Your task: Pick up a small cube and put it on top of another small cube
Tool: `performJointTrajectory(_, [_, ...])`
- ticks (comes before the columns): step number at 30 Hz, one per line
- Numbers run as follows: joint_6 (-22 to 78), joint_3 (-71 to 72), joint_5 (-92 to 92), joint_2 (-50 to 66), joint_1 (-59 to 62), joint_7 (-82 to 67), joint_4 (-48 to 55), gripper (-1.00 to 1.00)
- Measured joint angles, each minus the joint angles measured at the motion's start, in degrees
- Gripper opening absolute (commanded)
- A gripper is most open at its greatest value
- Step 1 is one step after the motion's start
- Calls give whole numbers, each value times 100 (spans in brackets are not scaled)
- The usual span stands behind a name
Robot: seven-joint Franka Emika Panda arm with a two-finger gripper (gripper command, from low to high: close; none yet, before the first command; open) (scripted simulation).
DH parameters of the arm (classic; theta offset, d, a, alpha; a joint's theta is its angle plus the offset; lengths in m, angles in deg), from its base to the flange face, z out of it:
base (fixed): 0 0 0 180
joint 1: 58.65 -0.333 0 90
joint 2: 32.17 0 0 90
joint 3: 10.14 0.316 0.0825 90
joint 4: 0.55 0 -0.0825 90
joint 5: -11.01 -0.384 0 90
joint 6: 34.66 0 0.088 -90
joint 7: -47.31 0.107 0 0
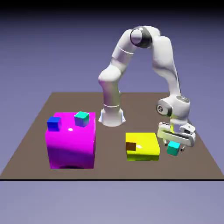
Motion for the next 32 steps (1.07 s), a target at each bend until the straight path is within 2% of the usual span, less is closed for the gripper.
performJointTrajectory(6, [945,-867,748,-1245,-657,407,-293,-100])
performJointTrajectory(22, [2634,-962,2991,-4564,2591,-1527,-1398,-100])
performJointTrajectory(23, [2634,-962,2991,-4564,2591,-1527,-1398,-100])
performJointTrajectory(28, [1433,-1069,2648,-3527,2588,-1787,-1592,-100])
performJointTrajectory(29, [1244,-1085,2593,-3364,2588,-1828,-1622,100])
performJointTrajectory(32, [1478,-1065,2659,-3570,2587,-1778,-1584,100])
